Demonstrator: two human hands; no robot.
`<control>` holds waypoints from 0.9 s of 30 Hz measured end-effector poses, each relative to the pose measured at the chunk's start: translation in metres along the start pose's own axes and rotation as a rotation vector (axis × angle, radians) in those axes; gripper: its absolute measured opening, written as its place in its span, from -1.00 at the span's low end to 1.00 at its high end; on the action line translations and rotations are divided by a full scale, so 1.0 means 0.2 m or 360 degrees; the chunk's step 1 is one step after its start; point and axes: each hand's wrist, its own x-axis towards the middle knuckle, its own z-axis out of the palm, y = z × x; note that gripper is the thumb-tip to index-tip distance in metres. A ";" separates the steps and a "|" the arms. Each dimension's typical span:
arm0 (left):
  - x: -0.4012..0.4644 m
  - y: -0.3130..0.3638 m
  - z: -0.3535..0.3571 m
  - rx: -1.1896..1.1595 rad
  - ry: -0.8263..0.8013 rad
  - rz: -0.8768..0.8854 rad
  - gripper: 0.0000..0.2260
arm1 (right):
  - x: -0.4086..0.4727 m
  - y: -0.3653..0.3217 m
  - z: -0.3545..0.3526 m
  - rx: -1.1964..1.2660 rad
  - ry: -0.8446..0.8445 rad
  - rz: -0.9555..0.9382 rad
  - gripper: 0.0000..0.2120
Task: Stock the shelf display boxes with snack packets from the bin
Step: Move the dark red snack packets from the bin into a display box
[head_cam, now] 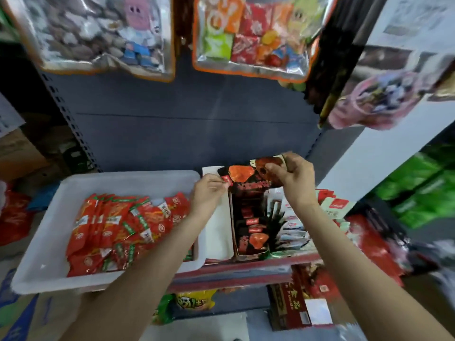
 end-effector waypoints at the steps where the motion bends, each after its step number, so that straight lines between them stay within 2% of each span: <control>1: 0.01 0.00 0.02 0.0091 0.0023 0.0039 -0.81 | 0.02 0.00 -0.03 -0.0092 0.0030 -0.0079 -0.87; 5: 0.00 0.03 0.07 0.0580 -0.0172 0.0062 -0.83 | 0.08 0.00 -0.09 -0.0502 0.0058 -0.0362 -0.91; 7: 0.00 0.03 0.08 0.0690 -0.0225 0.0072 -0.81 | 0.10 0.01 -0.10 -0.0527 0.0039 -0.0432 -0.92; 12: 0.00 0.03 0.10 0.0733 -0.0210 0.0124 -0.92 | 0.13 0.04 -0.12 -0.0529 -0.0022 -0.0511 -0.92; 23: 0.01 0.07 0.12 0.0721 -0.0105 0.0138 -0.97 | 0.08 0.11 -0.07 -0.0829 -0.0338 -0.0610 -0.91; 27: 0.01 0.08 0.12 0.0820 -0.0030 0.0206 -0.82 | 0.07 0.10 -0.04 -0.1098 -0.0507 -0.0678 -0.89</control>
